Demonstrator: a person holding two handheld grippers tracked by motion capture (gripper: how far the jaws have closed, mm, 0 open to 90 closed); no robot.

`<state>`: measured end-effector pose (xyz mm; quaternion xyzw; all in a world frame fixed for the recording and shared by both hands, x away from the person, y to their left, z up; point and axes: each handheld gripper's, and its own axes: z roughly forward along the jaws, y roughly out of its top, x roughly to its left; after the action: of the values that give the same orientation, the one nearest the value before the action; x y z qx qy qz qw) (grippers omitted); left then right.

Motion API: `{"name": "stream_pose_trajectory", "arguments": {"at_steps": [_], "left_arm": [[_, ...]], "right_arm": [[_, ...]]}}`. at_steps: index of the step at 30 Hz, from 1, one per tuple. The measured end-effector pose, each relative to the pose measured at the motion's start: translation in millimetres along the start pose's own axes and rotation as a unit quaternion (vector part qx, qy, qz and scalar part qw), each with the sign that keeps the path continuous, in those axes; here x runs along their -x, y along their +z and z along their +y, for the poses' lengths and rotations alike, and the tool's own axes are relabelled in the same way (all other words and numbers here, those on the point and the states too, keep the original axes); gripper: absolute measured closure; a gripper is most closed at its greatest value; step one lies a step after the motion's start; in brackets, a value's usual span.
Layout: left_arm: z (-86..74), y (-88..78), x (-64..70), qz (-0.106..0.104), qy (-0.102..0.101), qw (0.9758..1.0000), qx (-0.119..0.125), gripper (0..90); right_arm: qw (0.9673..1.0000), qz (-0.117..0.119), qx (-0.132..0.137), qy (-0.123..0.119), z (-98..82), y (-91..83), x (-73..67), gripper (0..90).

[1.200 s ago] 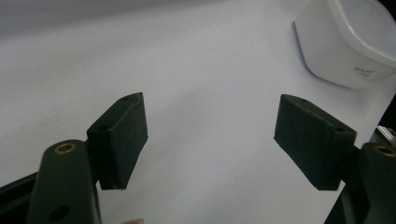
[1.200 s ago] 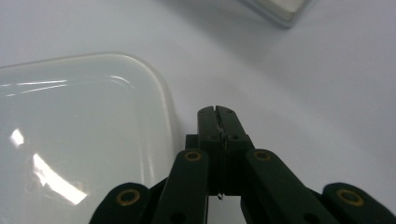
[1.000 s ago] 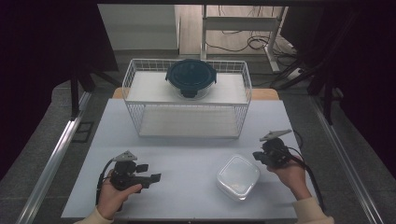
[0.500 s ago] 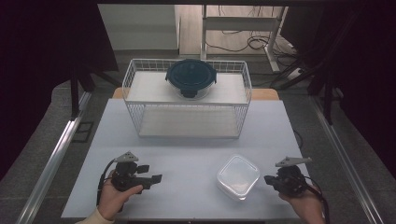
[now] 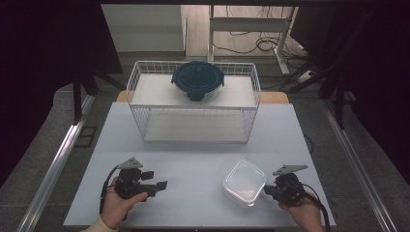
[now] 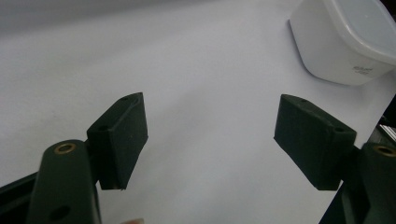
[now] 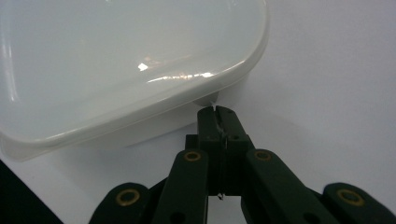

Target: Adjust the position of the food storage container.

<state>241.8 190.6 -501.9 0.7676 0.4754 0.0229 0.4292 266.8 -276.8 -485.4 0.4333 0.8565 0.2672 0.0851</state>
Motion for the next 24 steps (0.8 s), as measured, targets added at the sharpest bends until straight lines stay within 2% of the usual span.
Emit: {"name": "stream_pose_trajectory", "arguments": {"at_steps": [10,24], "left_arm": [[0.1,-1.5,-3.1,0.002,-0.004,1.0000,0.003,25.2],[-0.1,-2.4,-4.8,0.003,-0.005,1.0000,0.003,25.3]], "right_arm": [[0.9999,-0.003,0.003,-0.010,21.8,16.2,-4.0,89.0],[0.9990,0.013,-0.002,-0.043,49.6,37.6,-26.4,89.0]]}}
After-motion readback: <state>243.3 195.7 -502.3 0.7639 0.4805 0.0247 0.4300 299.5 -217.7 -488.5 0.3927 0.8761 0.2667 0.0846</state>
